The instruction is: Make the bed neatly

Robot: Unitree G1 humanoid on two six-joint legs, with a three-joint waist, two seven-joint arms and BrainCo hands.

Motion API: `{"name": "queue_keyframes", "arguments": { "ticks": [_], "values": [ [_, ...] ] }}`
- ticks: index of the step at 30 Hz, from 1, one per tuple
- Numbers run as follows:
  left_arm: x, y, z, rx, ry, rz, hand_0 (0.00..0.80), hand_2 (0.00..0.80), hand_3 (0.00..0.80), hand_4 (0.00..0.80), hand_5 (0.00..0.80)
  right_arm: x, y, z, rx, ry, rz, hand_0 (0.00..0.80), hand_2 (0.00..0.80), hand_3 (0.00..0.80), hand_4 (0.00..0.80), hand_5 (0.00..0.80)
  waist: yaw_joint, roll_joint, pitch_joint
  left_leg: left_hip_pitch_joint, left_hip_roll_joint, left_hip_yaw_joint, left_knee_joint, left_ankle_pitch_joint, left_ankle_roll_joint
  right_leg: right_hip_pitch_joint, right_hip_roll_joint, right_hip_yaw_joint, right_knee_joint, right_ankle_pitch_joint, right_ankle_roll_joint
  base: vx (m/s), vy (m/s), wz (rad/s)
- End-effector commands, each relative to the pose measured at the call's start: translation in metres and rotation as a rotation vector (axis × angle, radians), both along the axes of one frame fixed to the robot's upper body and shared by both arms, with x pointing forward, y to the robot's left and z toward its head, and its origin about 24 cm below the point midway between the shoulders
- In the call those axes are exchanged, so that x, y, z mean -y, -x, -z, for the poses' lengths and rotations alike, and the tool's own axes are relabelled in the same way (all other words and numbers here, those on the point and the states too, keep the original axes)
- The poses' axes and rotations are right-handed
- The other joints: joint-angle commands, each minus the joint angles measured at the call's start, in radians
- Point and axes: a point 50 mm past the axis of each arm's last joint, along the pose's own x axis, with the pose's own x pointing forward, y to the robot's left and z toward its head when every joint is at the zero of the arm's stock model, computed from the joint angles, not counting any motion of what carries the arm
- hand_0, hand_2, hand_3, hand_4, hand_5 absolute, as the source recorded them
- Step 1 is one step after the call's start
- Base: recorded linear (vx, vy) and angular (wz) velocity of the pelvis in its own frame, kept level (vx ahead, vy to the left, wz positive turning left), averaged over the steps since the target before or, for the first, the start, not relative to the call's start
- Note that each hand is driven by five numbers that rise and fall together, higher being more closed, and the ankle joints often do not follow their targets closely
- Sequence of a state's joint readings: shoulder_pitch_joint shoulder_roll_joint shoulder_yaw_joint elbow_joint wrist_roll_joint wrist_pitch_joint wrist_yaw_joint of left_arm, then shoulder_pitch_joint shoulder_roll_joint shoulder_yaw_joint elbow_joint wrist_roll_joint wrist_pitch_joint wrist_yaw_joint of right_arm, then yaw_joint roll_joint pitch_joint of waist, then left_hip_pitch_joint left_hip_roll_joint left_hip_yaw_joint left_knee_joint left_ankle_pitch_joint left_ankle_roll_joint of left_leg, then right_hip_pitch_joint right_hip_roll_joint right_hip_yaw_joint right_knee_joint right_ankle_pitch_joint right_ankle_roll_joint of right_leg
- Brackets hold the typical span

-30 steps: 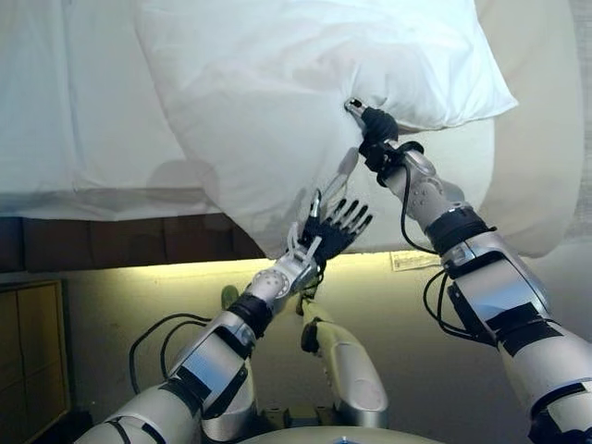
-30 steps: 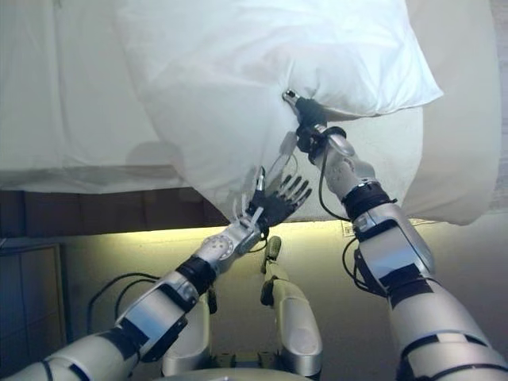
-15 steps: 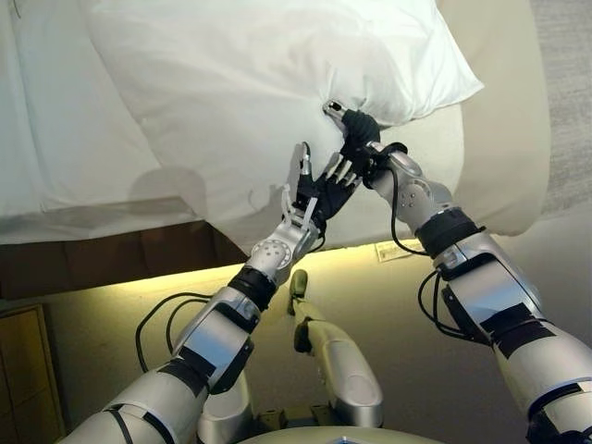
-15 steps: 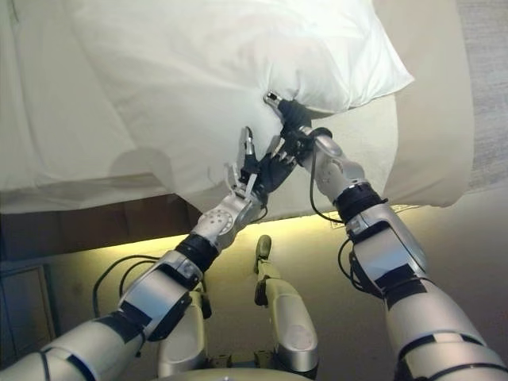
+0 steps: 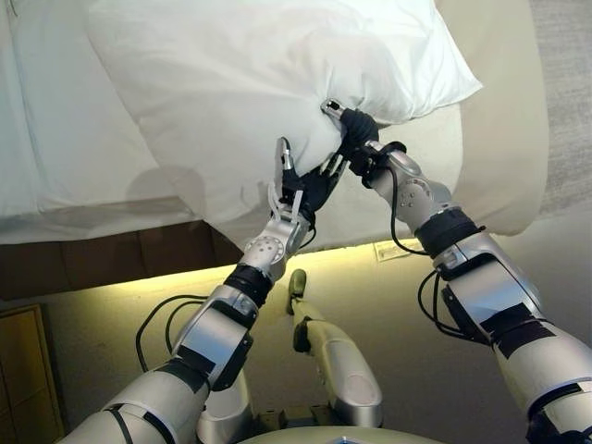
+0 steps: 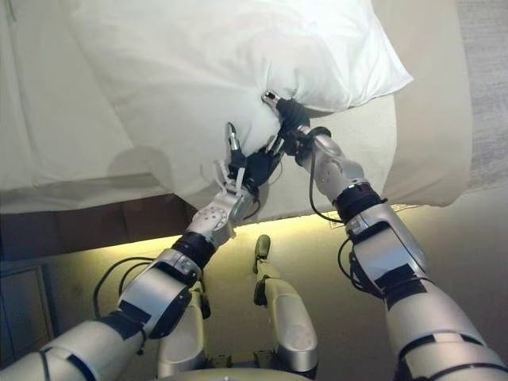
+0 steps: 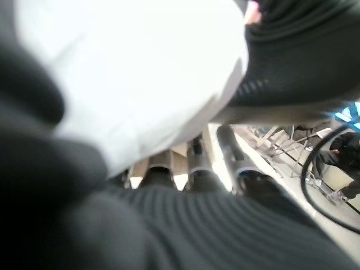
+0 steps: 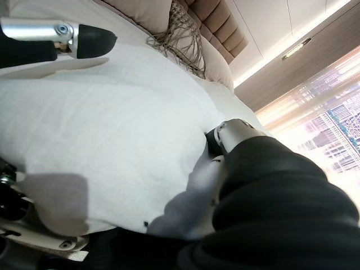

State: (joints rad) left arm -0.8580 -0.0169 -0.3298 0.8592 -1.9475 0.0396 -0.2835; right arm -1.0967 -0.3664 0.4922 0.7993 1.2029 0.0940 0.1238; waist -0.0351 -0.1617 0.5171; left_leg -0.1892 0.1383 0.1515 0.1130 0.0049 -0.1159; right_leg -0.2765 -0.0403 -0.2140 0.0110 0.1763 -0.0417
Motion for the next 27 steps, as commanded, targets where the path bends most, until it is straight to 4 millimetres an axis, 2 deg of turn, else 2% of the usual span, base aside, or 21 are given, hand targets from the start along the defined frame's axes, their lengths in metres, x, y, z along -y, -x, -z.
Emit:
{"name": "queue_keyframes", "arguments": {
  "ticks": [1,7,8,9,27],
  "values": [
    [0.004,-0.008,-0.022,0.040,0.035,-0.006,0.000,0.000,0.000,0.000,0.000,0.003,0.007,-0.060,0.221,-0.111,-0.045,0.800,0.800,0.800,0.800,0.800,0.017,-0.002,-0.024,-0.049,0.051,-0.027,-0.060,0.072,-0.028,0.035,-0.061,-0.053,0.122,-0.160,0.124,0.001,-0.015,0.03],
    [-0.010,-0.006,0.001,-0.026,0.014,-0.045,0.000,0.000,0.000,0.000,0.000,0.006,0.008,-0.056,0.212,-0.128,-0.042,0.800,0.800,0.800,0.800,0.800,0.033,-0.008,-0.021,-0.053,0.049,-0.040,-0.052,0.068,-0.026,0.041,-0.067,-0.067,0.121,-0.158,0.129,0.017,-0.026,0.08],
    [-0.011,-0.006,0.002,-0.028,0.013,-0.046,0.116,0.116,0.116,0.116,0.116,0.006,0.008,-0.056,0.211,-0.129,-0.042,0.800,0.800,0.800,0.800,0.800,0.034,-0.009,-0.021,-0.052,0.049,-0.040,-0.052,0.068,-0.026,0.042,-0.067,-0.068,0.121,-0.157,0.130,0.022,-0.017,0.05],
    [-0.014,-0.006,0.003,-0.031,0.011,-0.055,0.800,0.800,0.800,0.800,0.800,0.007,0.008,-0.055,0.206,-0.130,-0.039,0.800,0.800,0.800,0.800,0.800,0.037,-0.010,-0.020,-0.052,0.048,-0.042,-0.051,0.068,-0.025,0.042,-0.067,-0.069,0.122,-0.157,0.131,0.000,0.000,0.00],
    [-0.024,-0.010,-0.012,0.056,0.023,-0.051,0.800,0.800,0.800,0.800,0.800,0.019,0.003,-0.032,0.127,-0.108,0.010,0.800,0.800,0.800,0.800,0.800,0.056,0.008,-0.030,-0.036,0.030,-0.055,-0.054,0.063,-0.018,0.067,-0.082,-0.089,0.114,-0.152,0.138,0.002,-0.003,0.03]
  ]
}}
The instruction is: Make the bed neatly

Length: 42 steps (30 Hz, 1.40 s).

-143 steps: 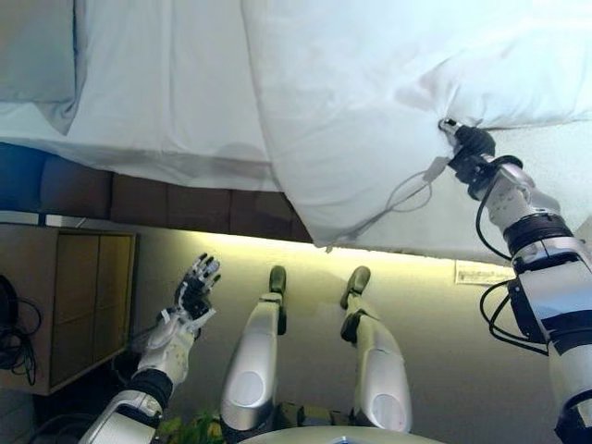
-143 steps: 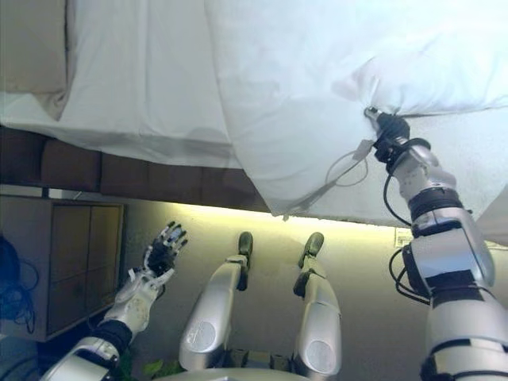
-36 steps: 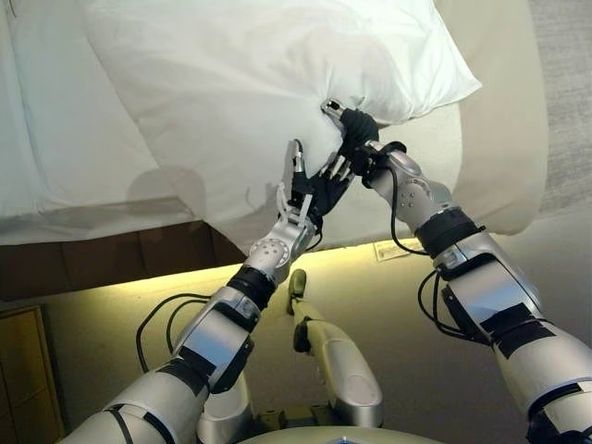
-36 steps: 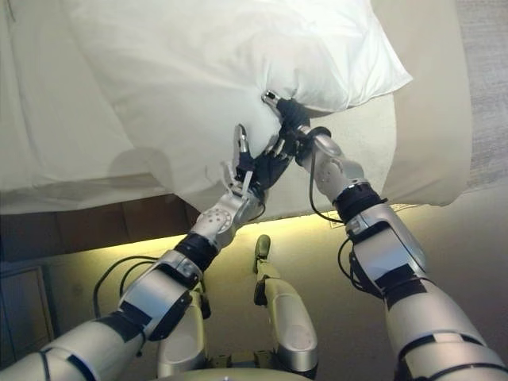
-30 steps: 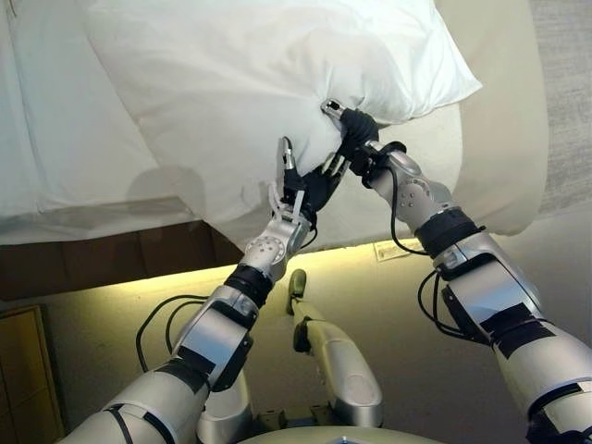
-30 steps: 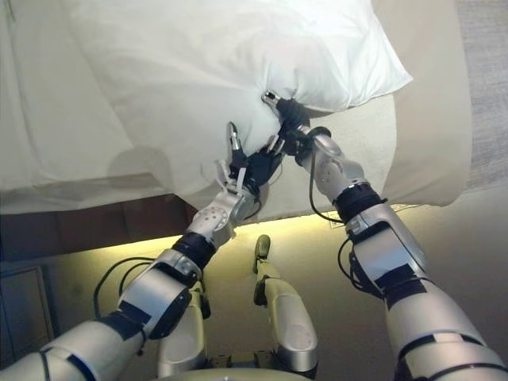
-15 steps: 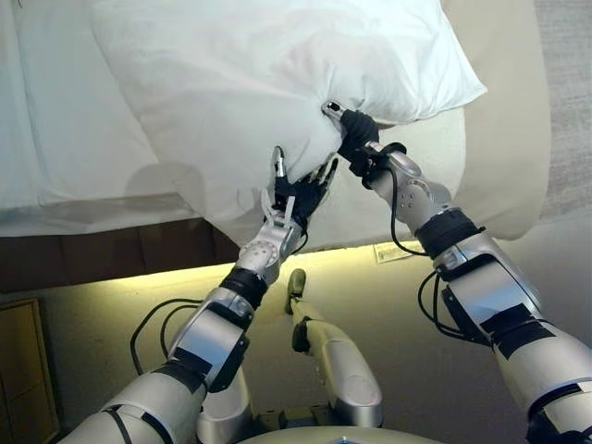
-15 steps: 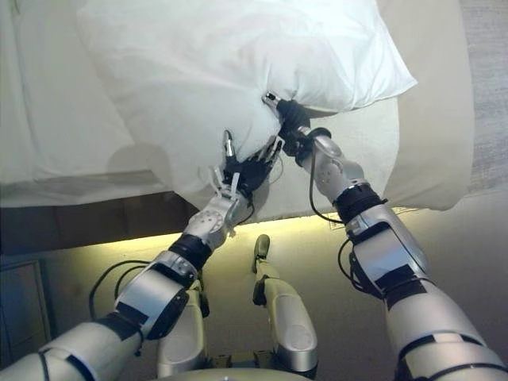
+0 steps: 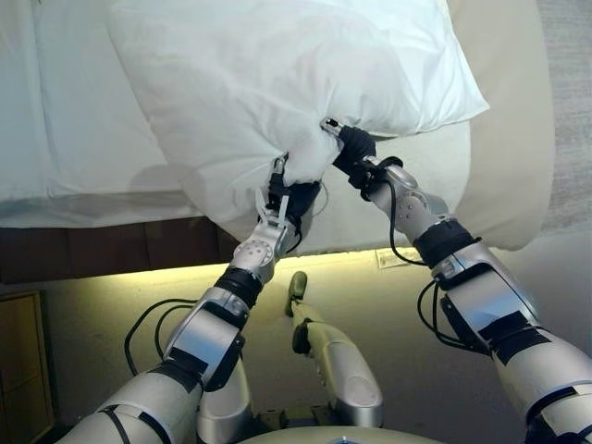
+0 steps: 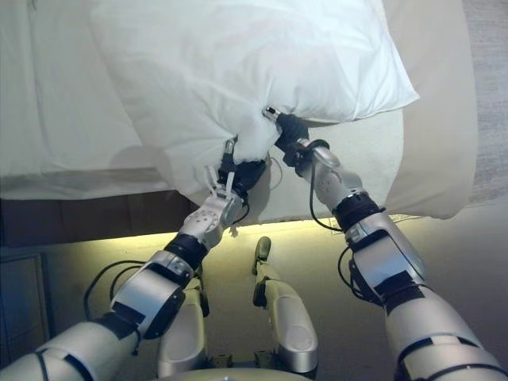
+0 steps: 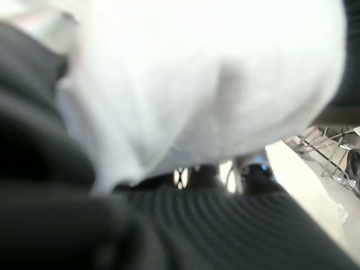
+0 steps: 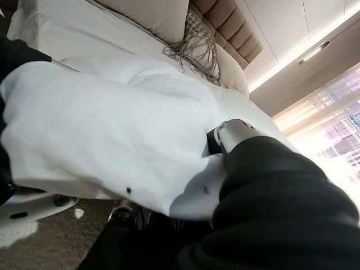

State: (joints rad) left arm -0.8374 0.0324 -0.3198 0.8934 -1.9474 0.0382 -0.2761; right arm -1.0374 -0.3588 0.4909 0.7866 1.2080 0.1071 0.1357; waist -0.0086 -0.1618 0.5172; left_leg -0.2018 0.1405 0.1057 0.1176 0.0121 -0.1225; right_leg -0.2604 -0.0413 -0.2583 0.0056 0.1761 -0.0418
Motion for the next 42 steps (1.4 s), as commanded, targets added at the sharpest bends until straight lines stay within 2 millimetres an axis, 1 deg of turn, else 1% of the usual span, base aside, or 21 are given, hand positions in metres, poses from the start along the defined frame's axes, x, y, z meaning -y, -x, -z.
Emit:
{"name": "queue_keyframes", "arguments": {
  "ticks": [1,2,4,6,10,12,13,15,16,18,19,21,23,24,27,29,31,32,36,39,42],
  "values": [
    [-0.001,-0.007,-0.027,0.104,0.063,0.008,0.800,0.800,0.800,0.800,0.800,0.019,-0.002,-0.053,0.178,-0.092,0.030,0.800,0.800,0.800,0.800,0.800,0.029,0.009,-0.032,-0.021,0.027,-0.009,-0.059,0.056,-0.011,0.053,-0.081,-0.045,0.119,-0.152,0.139,-0.022,0.040,0.01],
    [-0.003,-0.008,-0.029,0.105,0.063,0.005,0.800,0.800,0.800,0.800,0.800,0.022,-0.003,-0.047,0.146,-0.056,0.056,0.000,0.000,0.000,0.000,0.000,0.030,0.013,-0.037,-0.018,0.025,-0.011,-0.060,0.055,-0.012,0.056,-0.084,-0.045,0.118,-0.152,0.141,-0.016,0.043,0.01],
    [-0.004,-0.009,-0.030,0.106,0.059,0.003,0.800,0.800,0.800,0.800,0.800,0.025,-0.005,-0.041,0.117,-0.030,0.078,0.000,0.000,0.000,0.000,0.000,0.030,0.016,-0.042,-0.012,0.023,-0.012,-0.064,0.055,-0.011,0.061,-0.085,-0.045,0.115,-0.152,0.142,-0.011,0.045,0.00],
    [-0.009,-0.010,-0.029,0.106,0.060,-0.011,0.800,0.800,0.800,0.800,0.800,0.034,-0.007,-0.023,0.041,0.026,0.105,0.000,0.000,0.000,0.000,0.000,0.032,0.023,-0.058,0.003,0.019,-0.012,-0.074,0.055,-0.012,0.076,-0.090,-0.046,0.109,-0.155,0.145,-0.004,0.059,0.00],
    [-0.026,-0.011,-0.023,0.108,0.052,-0.050,0.800,0.800,0.800,0.800,0.800,0.050,-0.002,0.021,-0.088,0.093,0.098,0.000,0.000,0.000,0.000,0.000,0.038,0.033,-0.094,0.036,0.011,-0.014,-0.100,0.055,-0.012,0.108,-0.099,-0.050,0.094,-0.160,0.149,0.002,0.058,0.03],
    [-0.040,-0.009,-0.015,0.107,0.058,-0.076,0.800,0.800,0.800,0.800,0.800,0.060,0.008,0.053,-0.162,0.097,0.082,0.000,0.000,0.000,0.000,0.000,0.041,0.046,-0.120,0.061,0.005,-0.013,-0.122,0.056,-0.013,0.132,-0.105,-0.052,0.080,-0.162,0.152,0.034,0.101,0.04],
    [-0.049,-0.007,-0.011,0.101,0.063,-0.093,0.800,0.800,0.800,0.800,0.800,0.064,0.015,0.073,-0.209,0.103,0.071,0.000,0.000,0.000,0.000,0.000,0.042,0.053,-0.137,0.075,0.002,-0.013,-0.134,0.057,-0.014,0.146,-0.108,-0.052,0.071,-0.164,0.155,0.060,0.104,0.04],
    [-0.062,-0.002,-0.001,0.090,0.067,-0.127,0.800,0.800,0.800,0.800,0.800,0.069,0.030,0.104,-0.291,0.097,0.058,0.000,0.000,0.000,0.000,0.000,0.044,0.064,-0.161,0.095,-0.002,-0.014,-0.150,0.058,-0.014,0.167,-0.112,-0.054,0.057,-0.164,0.157,0.060,0.095,0.03],
    [-0.073,0.001,0.005,0.084,0.069,-0.146,0.800,0.800,0.800,0.800,0.800,0.075,0.044,0.130,-0.351,0.108,0.054,0.000,0.000,0.000,0.000,0.000,0.046,0.072,-0.178,0.105,-0.005,-0.015,-0.156,0.059,-0.013,0.181,-0.115,-0.057,0.050,-0.163,0.159,0.065,0.098,0.02],
    [-0.088,0.007,0.015,0.074,0.079,-0.188,0.800,0.800,0.800,0.800,0.800,0.081,0.065,0.163,-0.438,0.106,0.039,0.000,0.000,0.000,0.000,0.000,0.047,0.085,-0.208,0.117,-0.009,-0.016,-0.162,0.062,-0.010,0.198,-0.119,-0.062,0.040,-0.158,0.159,0.088,0.103,0.02],
    [-0.099,0.013,0.024,0.067,0.081,-0.210,0.800,0.800,0.800,0.800,0.800,0.086,0.082,0.185,-0.497,0.119,0.040,0.000,0.000,0.000,0.000,0.000,0.048,0.094,-0.230,0.130,-0.013,-0.018,-0.165,0.060,-0.008,0.212,-0.120,-0.063,0.035,-0.159,0.160,0.124,0.107,0.03],
    [-0.115,0.021,0.033,0.054,0.088,-0.251,0.800,0.800,0.800,0.800,0.800,0.097,0.109,0.215,-0.589,0.104,0.050,0.000,0.000,0.000,0.000,0.000,0.054,0.111,-0.267,0.154,-0.019,-0.020,-0.171,0.056,-0.003,0.241,-0.122,-0.069,0.025,-0.162,0.159,0.162,0.106,0.03],
    [-0.128,0.029,0.040,0.050,0.090,-0.284,0.800,0.800,0.800,0.800,0.800,0.105,0.130,0.234,-0.656,0.088,0.068,0.000,0.000,0.000,0.000,0.000,0.060,0.122,-0.297,0.168,-0.024,-0.022,-0.175,0.052,0.000,0.263,-0.123,-0.072,0.017,-0.165,0.160,0.138,0.093,0.03],
    [-0.136,0.033,0.043,0.050,0.085,-0.303,0.800,0.800,0.800,0.800,0.800,0.110,0.145,0.245,-0.696,0.082,0.075,0.000,0.000,0.000,0.000,0.000,0.065,0.132,-0.318,0.180,-0.027,-0.024,-0.181,0.053,0.001,0.278,-0.125,-0.078,0.011,-0.165,0.162,0.131,0.091,0.03],
    [-0.161,0.046,0.051,0.047,0.061,-0.367,0.800,0.800,0.800,0.800,0.800,0.122,0.181,0.270,-0.787,0.063,0.118,0.000,0.000,0.000,0.000,0.000,0.078,0.149,-0.368,0.210,-0.034,-0.031,-0.193,0.050,0.005,0.320,-0.124,-0.086,-0.006,-0.168,0.164,0.167,0.081,0.06],
    [-0.175,0.054,0.052,0.056,0.032,-0.415,0.800,0.800,0.800,0.800,0.800,0.127,0.199,0.280,-0.835,0.043,0.150,0.000,0.000,0.000,0.000,0.000,0.087,0.157,-0.394,0.225,-0.037,-0.035,-0.197,0.047,0.006,0.343,-0.124,-0.092,-0.019,-0.166,0.166,0.134,0.065,0.08],
    [-0.195,0.064,0.051,0.063,-0.006,-0.468,0.800,0.800,0.800,0.800,0.800,0.133,0.217,0.290,-0.875,0.028,0.198,0.000,0.000,0.000,0.000,0.000,0.101,0.166,-0.416,0.240,-0.040,-0.041,-0.203,0.045,0.007,0.368,-0.124,-0.101,-0.038,-0.163,0.169,0.097,0.056,0.11],
    [-0.202,0.067,0.050,0.064,-0.024,-0.493,0.800,0.800,0.800,0.800,0.800,0.135,0.222,0.292,-0.889,0.023,0.213,0.000,0.000,0.000,0.000,0.000,0.105,0.169,-0.423,0.245,-0.042,-0.043,-0.205,0.044,0.008,0.376,-0.124,-0.104,-0.045,-0.161,0.170,0.070,0.053,0.17],
    [-0.252,0.086,0.044,0.053,-0.091,-0.647,0.800,0.800,0.800,0.800,0.800,0.144,0.239,0.299,-0.940,0.011,0.278,0.000,0.000,0.000,0.000,0.000,0.129,0.182,-0.453,0.260,-0.051,-0.058,-0.205,0.037,0.009,0.409,-0.125,-0.116,-0.076,-0.153,0.174,0.052,0.058,0.11],
    [-0.292,0.104,0.039,0.026,-0.126,-0.758,0.800,0.800,0.800,0.800,0.800,0.147,0.246,0.302,-0.958,0.005,0.318,0.000,0.000,0.000,0.000,0.000,0.152,0.188,-0.470,0.267,-0.058,-0.070,-0.205,0.032,0.011,0.423,-0.127,-0.127,-0.086,-0.154,0.178,0.045,0.048,0.15],
    [-0.328,0.127,0.042,-0.029,-0.162,-0.864,0.800,0.800,0.800,0.800,0.800,0.150,0.247,0.303,-0.956,-0.008,0.347,0.000,0.000,0.000,0.000,0.000,0.170,0.193,-0.481,0.268,-0.063,-0.081,-0.205,0.030,0.014,0.432,-0.129,-0.138,-0.085,-0.160,0.180,0.018,0.047,0.09]
  ]
}}
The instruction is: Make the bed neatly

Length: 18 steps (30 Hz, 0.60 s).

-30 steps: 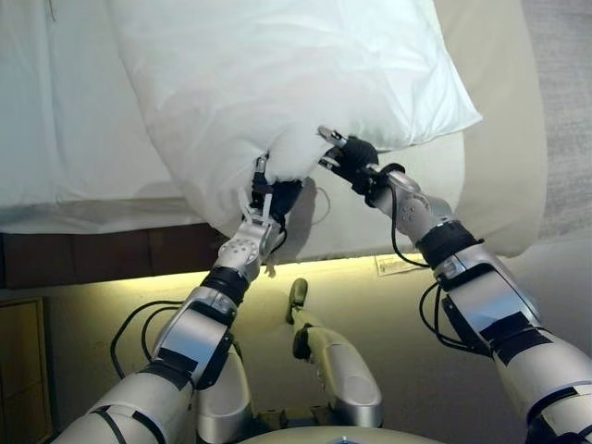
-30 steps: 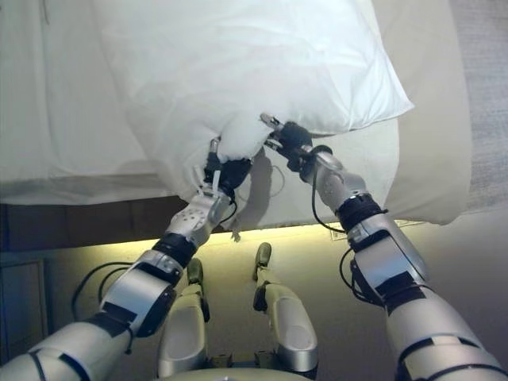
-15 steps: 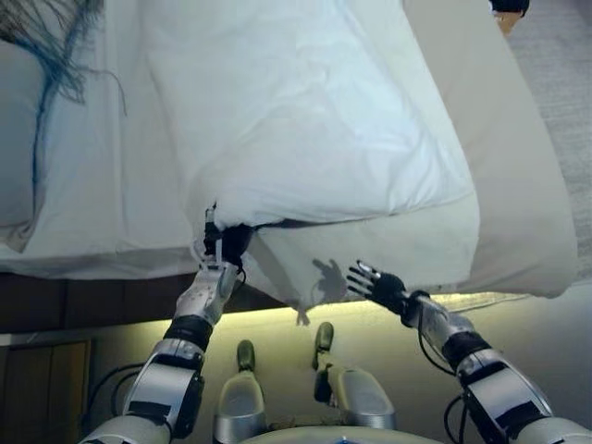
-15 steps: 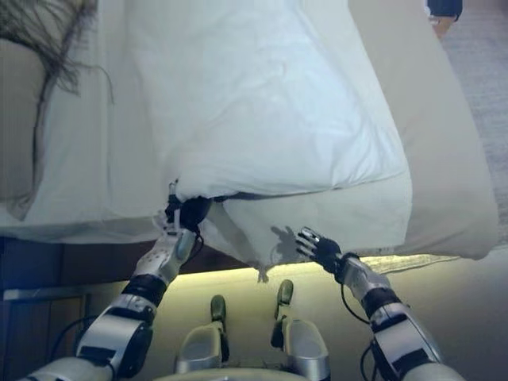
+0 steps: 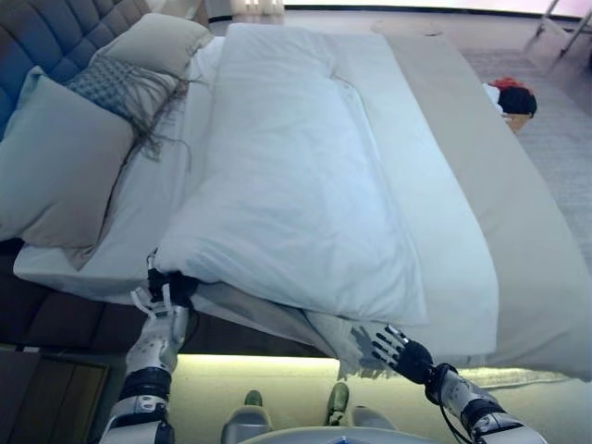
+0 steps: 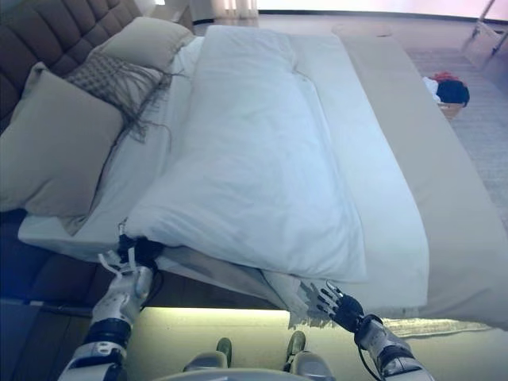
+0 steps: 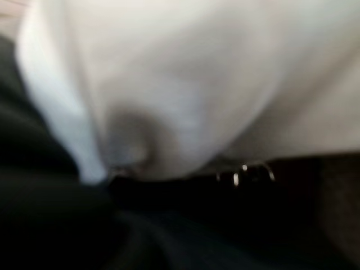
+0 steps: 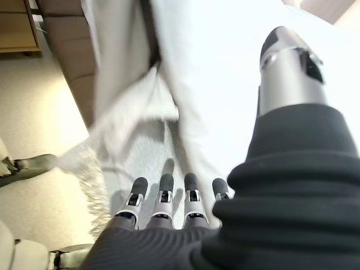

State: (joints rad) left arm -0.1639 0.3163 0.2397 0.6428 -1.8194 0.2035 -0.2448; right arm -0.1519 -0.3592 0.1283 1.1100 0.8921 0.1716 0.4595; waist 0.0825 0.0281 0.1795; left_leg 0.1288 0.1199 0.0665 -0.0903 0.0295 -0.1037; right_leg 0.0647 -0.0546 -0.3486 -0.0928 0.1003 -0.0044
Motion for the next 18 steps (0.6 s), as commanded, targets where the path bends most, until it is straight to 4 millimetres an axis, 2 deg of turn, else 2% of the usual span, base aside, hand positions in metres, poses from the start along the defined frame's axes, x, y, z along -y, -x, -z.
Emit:
{"name": "queue_keyframes", "arguments": {
  "ticks": [1,4,9,14,18],
  "values": [
    [-0.117,0.020,-0.070,0.182,-0.237,-0.324,0.800,0.800,0.800,0.800,0.800,0.008,0.020,0.009,-0.040,0.021,0.061,0.000,0.000,0.000,0.000,0.000,0.084,0.006,-0.145,-0.062,-0.045,-0.046,0.003,0.011,-0.003,0.109,-0.116,-0.051,0.015,-0.086,0.143,0.006,0.049,0.06],
    [-0.148,0.051,-0.059,0.076,-0.262,-0.418,0.800,0.800,0.800,0.800,0.800,0.008,0.019,0.009,-0.028,0.015,0.084,0.000,0.000,0.000,0.000,0.000,0.101,0.010,-0.151,-0.063,-0.052,-0.057,0.003,0.008,0.002,0.116,-0.119,-0.063,0.015,-0.090,0.147,-0.010,0.038,0.10],
    [-0.187,0.121,-0.036,-0.123,-0.255,-0.556,0.800,0.800,0.800,0.800,0.800,0.014,0.020,0.008,-0.026,0.011,0.114,0.000,0.000,0.000,0.000,0.000,0.126,0.013,-0.158,-0.066,-0.064,-0.068,0.003,0.004,0.008,0.122,-0.128,-0.083,0.010,-0.090,0.160,-0.023,0.024,0.09],
    [-0.210,0.177,-0.033,-0.272,-0.220,-0.697,0.800,0.800,0.800,0.800,0.800,0.020,0.025,0.009,-0.037,0.017,0.135,0.000,0.000,0.000,0.000,0.000,0.143,0.017,-0.161,-0.074,-0.066,-0.071,0.003,0.005,0.009,0.118,-0.131,-0.098,0.006,-0.088,0.169,-0.029,0.019,0.05],
    [-0.218,0.207,-0.033,-0.362,-0.205,-0.760,0.800,0.800,0.800,0.800,0.800,0.025,0.028,0.008,-0.038,0.021,0.165,0.000,0.000,0.000,0.000,0.000,0.155,0.015,-0.159,-0.077,-0.064,-0.073,0.003,0.000,0.007,0.116,-0.132,-0.106,0.006,-0.093,0.173,-0.033,0.035,-0.08]
  ]
}}
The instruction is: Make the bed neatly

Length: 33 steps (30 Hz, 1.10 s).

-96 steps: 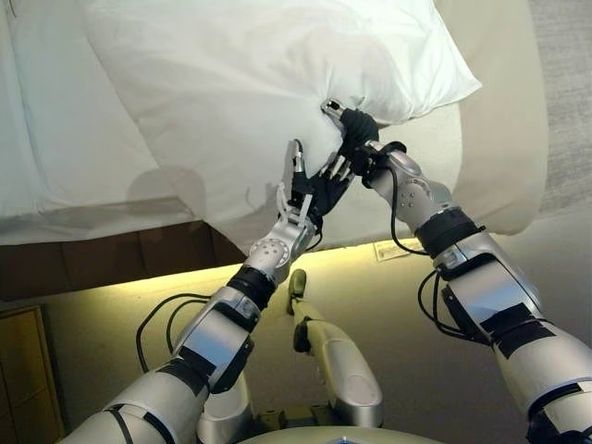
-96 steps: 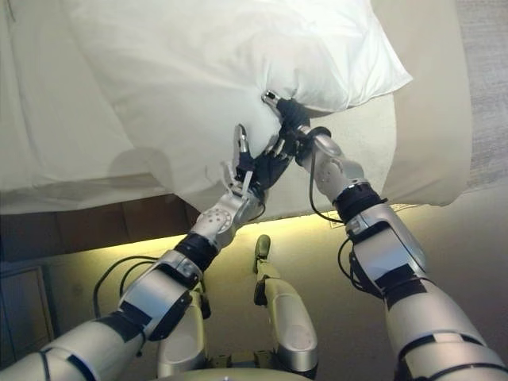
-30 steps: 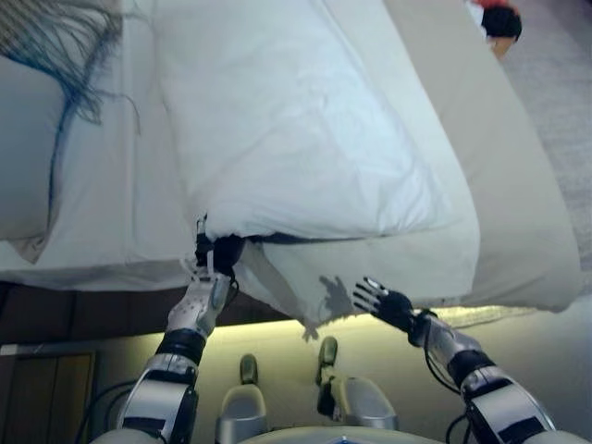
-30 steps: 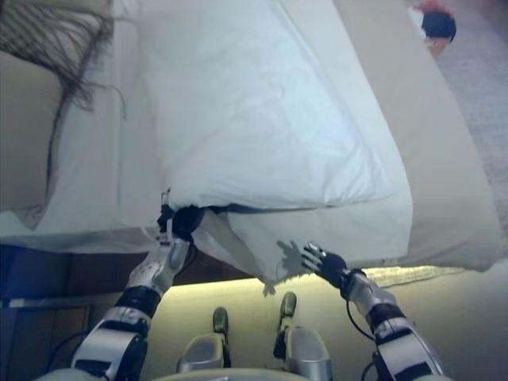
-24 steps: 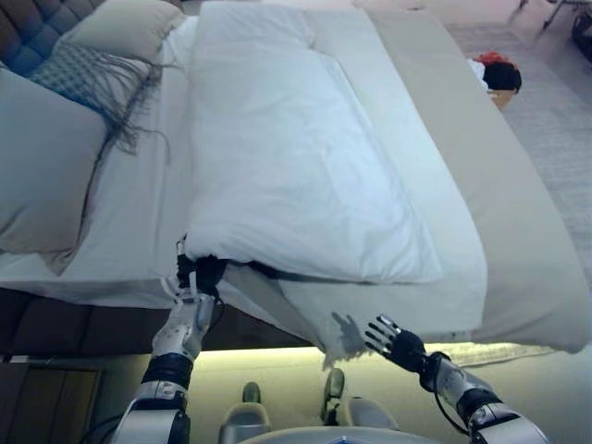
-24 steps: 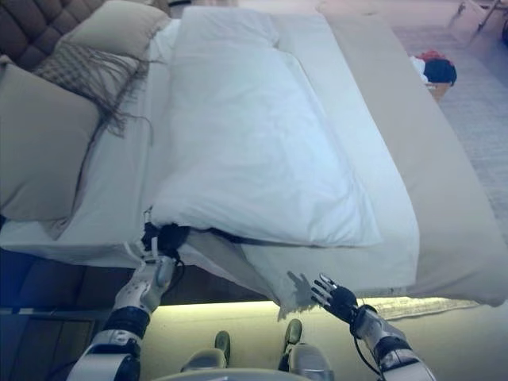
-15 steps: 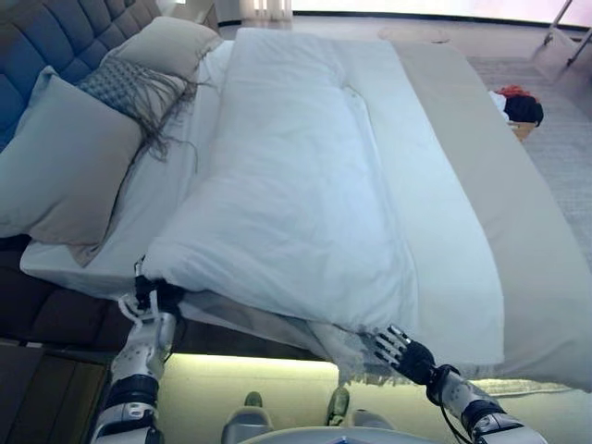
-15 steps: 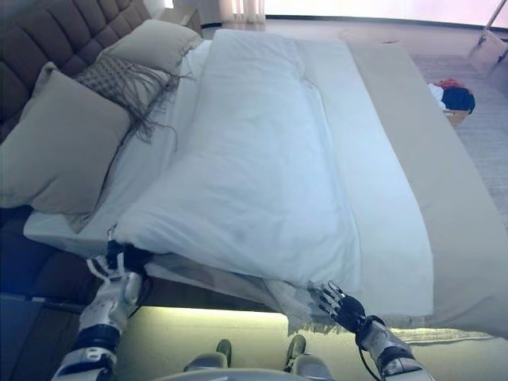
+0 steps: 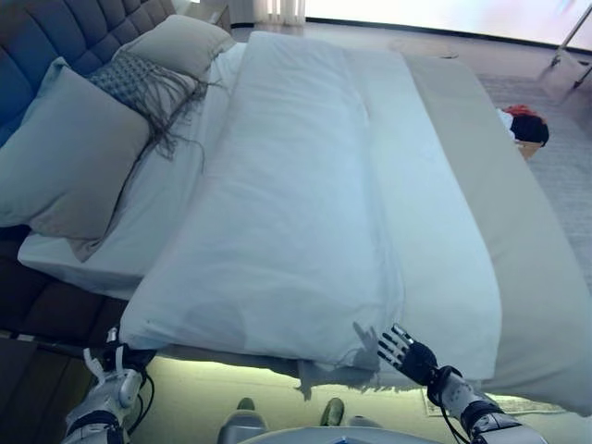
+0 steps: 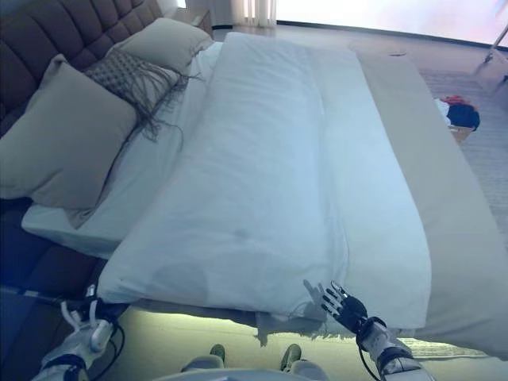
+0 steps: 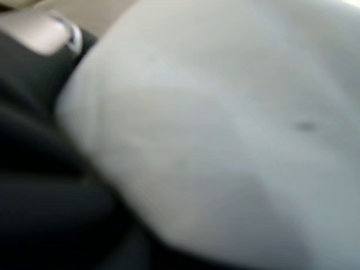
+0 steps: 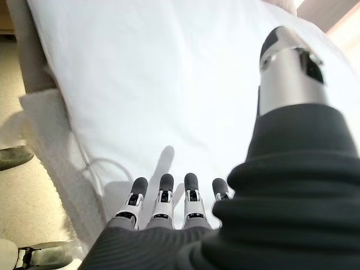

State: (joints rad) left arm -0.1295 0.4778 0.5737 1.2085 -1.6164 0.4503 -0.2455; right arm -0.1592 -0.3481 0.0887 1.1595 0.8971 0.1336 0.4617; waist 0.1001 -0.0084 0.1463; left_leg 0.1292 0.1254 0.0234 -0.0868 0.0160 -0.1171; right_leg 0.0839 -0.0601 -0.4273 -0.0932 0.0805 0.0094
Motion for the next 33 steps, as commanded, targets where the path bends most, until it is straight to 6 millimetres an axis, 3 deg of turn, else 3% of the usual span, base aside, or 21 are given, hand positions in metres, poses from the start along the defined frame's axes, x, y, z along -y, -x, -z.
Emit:
{"name": "queue_keyframes", "arguments": {
  "ticks": [1,6,10,19,27,33],
  "values": [
    [-0.146,0.113,-0.098,-0.028,-0.441,-0.507,0.800,0.800,0.800,0.800,0.800,0.022,0.026,0.006,-0.048,0.016,0.111,0.000,0.000,0.000,0.000,0.000,0.139,0.051,-0.126,-0.079,-0.070,-0.031,0.000,0.014,0.021,0.096,-0.127,-0.029,0.006,-0.073,0.160,-0.055,0.058,-0.02],
    [-0.145,0.138,-0.093,-0.117,-0.429,-0.517,0.800,0.800,0.800,0.800,0.800,0.037,0.031,0.003,-0.050,0.025,0.166,0.000,0.000,0.000,0.000,0.000,0.149,0.048,-0.119,-0.080,-0.069,-0.030,0.000,0.011,0.023,0.092,-0.132,-0.037,0.006,-0.070,0.164,-0.041,0.071,0.01],
    [-0.143,0.139,-0.091,-0.130,-0.423,-0.492,0.800,0.800,0.800,0.800,0.800,0.043,0.031,0.001,-0.047,0.035,0.181,0.000,0.000,0.000,0.000,0.000,0.152,0.044,-0.114,-0.081,-0.070,-0.032,0.000,0.009,0.026,0.096,-0.134,-0.040,0.010,-0.070,0.163,-0.026,0.061,0.01],
    [-0.123,0.119,-0.066,-0.160,-0.399,-0.344,0.800,0.800,0.800,0.800,0.800,0.047,0.031,-0.001,-0.056,0.066,0.151,0.000,0.000,0.000,0.000,0.000,0.145,0.035,-0.095,-0.069,-0.075,-0.037,0.022,-0.009,0.036,0.100,-0.146,-0.031,0.038,-0.085,0.155,0.003,0.076,0.06],
    [-0.087,0.081,-0.035,-0.185,-0.369,-0.115,0.800,0.800,0.800,0.800,0.800,0.056,0.025,-0.007,-0.035,0.097,0.154,0.000,0.000,0.000,0.000,0.000,0.140,0.022,-0.010,-0.133,-0.082,-0.043,0.162,-0.069,0.051,0.042,-0.189,-0.017,0.169,-0.121,0.135,-0.063,0.110,0.06],
    [-0.054,0.086,-0.003,-0.269,-0.290,-0.010,0.800,0.800,0.800,0.800,0.800,0.044,0.017,-0.007,0.006,0.052,0.128,0.000,0.000,0.000,0.000,0.000,0.134,-0.001,0.030,-0.150,-0.083,-0.024,0.232,-0.109,0.057,0.036,-0.204,0.001,0.196,-0.119,0.143,-0.036,0.011,0.04]
  ]
}}
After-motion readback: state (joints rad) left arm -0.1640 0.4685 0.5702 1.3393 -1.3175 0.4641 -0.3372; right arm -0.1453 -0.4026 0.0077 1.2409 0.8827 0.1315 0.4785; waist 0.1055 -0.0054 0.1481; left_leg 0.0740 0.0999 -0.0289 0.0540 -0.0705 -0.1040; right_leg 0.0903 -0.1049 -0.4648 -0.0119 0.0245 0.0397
